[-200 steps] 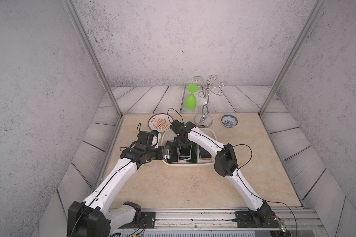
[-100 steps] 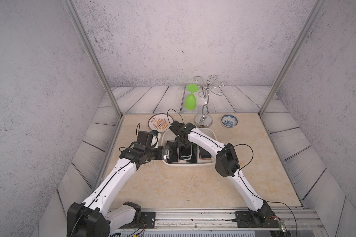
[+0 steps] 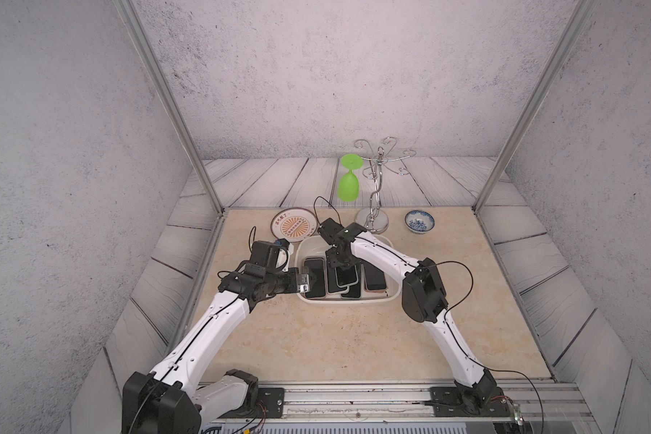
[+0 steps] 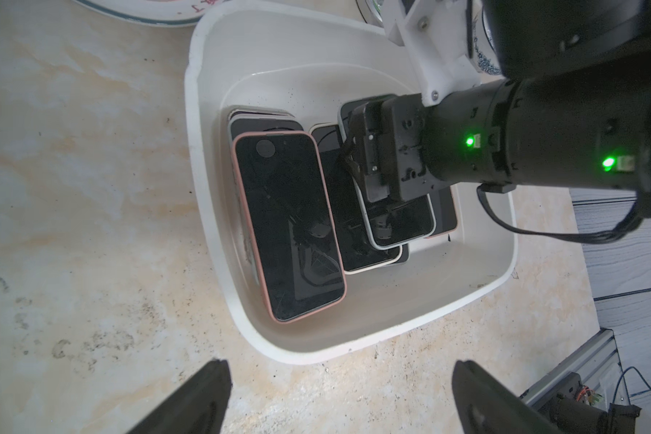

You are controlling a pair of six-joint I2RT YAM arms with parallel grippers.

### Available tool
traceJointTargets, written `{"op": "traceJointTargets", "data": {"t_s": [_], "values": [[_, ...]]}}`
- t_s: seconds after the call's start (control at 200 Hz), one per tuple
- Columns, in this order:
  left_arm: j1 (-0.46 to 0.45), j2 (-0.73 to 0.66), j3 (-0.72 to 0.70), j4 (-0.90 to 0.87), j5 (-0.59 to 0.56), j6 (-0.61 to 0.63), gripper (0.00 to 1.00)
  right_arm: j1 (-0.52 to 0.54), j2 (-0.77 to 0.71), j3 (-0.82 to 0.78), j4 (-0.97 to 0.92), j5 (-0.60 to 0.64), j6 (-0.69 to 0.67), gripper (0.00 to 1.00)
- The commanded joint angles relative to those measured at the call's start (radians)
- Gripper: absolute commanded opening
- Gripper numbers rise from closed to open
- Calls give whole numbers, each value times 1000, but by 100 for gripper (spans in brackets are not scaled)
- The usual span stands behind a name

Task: Take the phone out of the storage box
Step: Pick up the phone from the storage box.

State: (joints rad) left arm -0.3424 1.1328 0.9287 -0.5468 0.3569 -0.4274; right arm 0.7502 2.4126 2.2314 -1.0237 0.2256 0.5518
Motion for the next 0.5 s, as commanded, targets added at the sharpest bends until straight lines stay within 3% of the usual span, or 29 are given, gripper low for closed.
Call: {"op": "traceJointTargets", "data": {"t_s": [0.0,0.205,0.36,0.495], "values": [[8,-27,-24,60,48,-43,98,-48,-86,-68,5,-93,-41,35],[8,-50,-124,294,133,-153,98,-80,-161,-96,37,-235,-63,27],[-9,5,-202,598,288,-295,98,-96,-224,-122,49,-344,-67,25],[-53,105,-250,867,279,-421,98,-103,-279,-148,58,-435,-61,22]]}}
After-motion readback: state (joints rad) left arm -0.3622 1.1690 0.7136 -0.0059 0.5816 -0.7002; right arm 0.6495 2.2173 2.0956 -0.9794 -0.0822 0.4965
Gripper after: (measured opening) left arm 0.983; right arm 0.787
